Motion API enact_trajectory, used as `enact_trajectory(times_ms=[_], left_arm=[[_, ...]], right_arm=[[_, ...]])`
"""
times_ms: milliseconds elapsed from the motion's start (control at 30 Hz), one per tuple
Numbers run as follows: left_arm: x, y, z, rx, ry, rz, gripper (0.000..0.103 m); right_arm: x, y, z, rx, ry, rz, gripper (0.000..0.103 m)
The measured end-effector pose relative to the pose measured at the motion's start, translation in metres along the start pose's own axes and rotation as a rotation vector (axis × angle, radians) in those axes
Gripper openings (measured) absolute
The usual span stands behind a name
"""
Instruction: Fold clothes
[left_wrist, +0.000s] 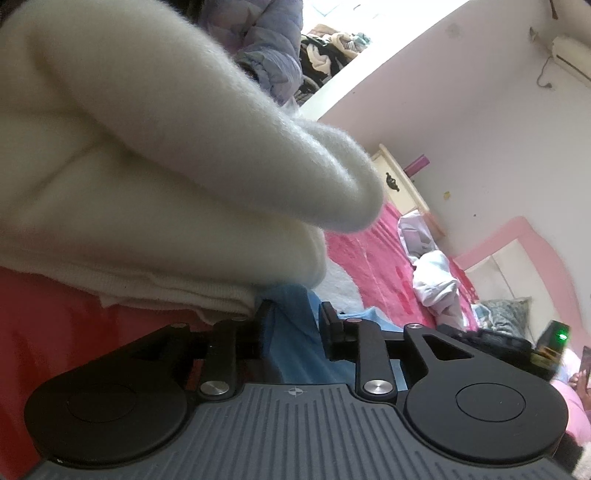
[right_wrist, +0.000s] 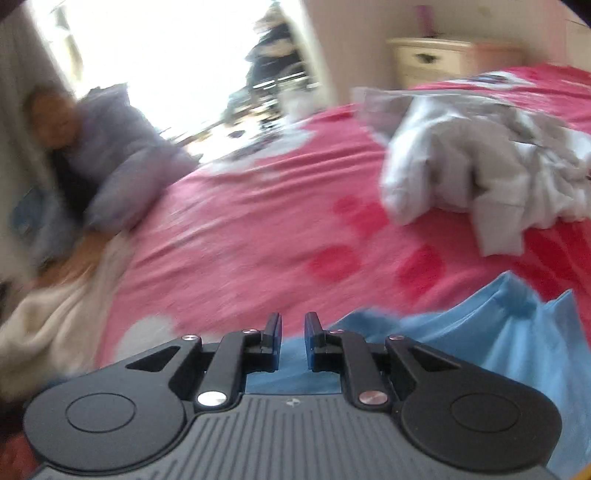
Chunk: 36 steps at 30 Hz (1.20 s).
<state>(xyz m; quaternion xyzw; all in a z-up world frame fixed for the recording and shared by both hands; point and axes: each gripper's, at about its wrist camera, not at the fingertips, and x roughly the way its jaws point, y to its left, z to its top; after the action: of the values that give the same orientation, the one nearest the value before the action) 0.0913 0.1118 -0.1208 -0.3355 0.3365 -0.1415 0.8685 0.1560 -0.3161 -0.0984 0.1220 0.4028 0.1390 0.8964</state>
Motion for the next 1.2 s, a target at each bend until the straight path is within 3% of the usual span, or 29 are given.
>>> enact_trajectory(times_ms=[133,233,333,433,533,633,733,800,900,1000,1067,1200], left_arm=[[0.0,0.0,0.001,0.003,0.005,-0.008,0.029],[0.0,-0.003,0.0,0.02,0.011,-0.006,0.031],[-0.007,-0.004,0.0,0.044,0.016,-0.005,0.034],[-0.017,-0.005,0.001,0.048,-0.008,-0.003,0.044],[-0.024,-0.003,0.002,0.037,-0.025,-0.003,0.045],[-0.028,-0.002,0.003,0.023,-0.039,-0.004,0.045],[-0.027,-0.006,0.003,0.03,-0.036,-0.004,0.045],[-0.027,-0.012,0.001,0.042,-0.026,0.0,0.045],[-0.026,-0.021,-0.003,0.087,0.003,0.015,0.046],[-0.022,-0.031,-0.009,0.144,0.037,0.034,0.046],[-0.02,-0.036,-0.013,0.177,0.049,0.041,0.046],[-0.004,-0.047,-0.019,0.213,0.065,0.024,0.046]], right_arm=[[0.006,0.04,-0.022,-0.186,0.128,0.108,0.015],[0.038,0.053,-0.027,-0.228,0.164,0.052,0.015],[0.056,0.044,-0.018,-0.118,0.09,0.012,0.012],[0.045,0.04,-0.007,-0.02,-0.006,-0.028,0.017],[0.025,0.059,-0.006,-0.09,-0.017,0.043,0.017],[0.014,0.094,-0.018,-0.237,0.058,0.194,0.017],[0.027,0.126,-0.03,-0.335,0.14,0.296,0.017],[0.052,0.143,-0.037,-0.348,0.184,0.302,0.017],[0.086,0.147,-0.036,-0.226,0.17,0.244,0.017],[0.088,0.128,-0.025,-0.018,0.053,0.173,0.018],[0.067,0.106,-0.02,0.101,-0.016,0.182,0.018],[-0.004,0.055,-0.012,0.145,-0.123,0.142,0.019]])
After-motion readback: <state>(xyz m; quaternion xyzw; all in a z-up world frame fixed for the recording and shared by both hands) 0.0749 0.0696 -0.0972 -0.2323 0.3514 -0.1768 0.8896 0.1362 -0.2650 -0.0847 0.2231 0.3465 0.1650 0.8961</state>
